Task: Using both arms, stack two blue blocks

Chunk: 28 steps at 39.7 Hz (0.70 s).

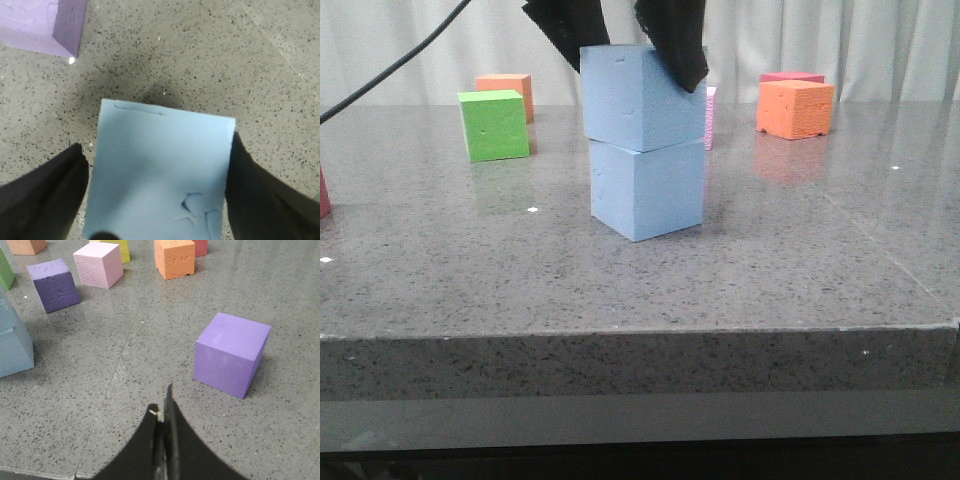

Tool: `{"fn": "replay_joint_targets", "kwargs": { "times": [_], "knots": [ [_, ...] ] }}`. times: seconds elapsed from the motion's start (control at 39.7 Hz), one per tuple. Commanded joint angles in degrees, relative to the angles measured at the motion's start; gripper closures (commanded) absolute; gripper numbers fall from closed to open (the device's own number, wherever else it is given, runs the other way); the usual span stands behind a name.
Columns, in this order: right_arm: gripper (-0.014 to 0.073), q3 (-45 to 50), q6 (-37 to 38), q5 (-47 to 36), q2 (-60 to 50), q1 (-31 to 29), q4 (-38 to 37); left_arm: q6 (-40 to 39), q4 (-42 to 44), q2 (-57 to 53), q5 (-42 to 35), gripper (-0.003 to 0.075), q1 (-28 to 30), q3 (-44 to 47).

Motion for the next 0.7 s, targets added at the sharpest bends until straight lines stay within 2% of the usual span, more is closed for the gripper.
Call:
{"fn": "replay_joint_targets", "kwargs": {
  "times": [0.0,0.55,0.68],
  "knots": [
    [0.0631,-1.4,-0.1,-4.8,0.2,-0.3,-0.6,-0.6,-0.2,-2.7,-1.2,0.0184,-0.4,-1.6],
    [0.0631,-1.4,-0.1,-4.8,0.2,-0.3,-0.6,-0.6,-0.2,-2.7,1.0,0.0185,-0.4,-9.0],
    [0.0631,-1.4,-0.1,-4.8,0.2,-0.3,-0.6,-0.6,-0.2,-2.7,1.0,0.0211,-0.4,-10.8]
  ]
}}
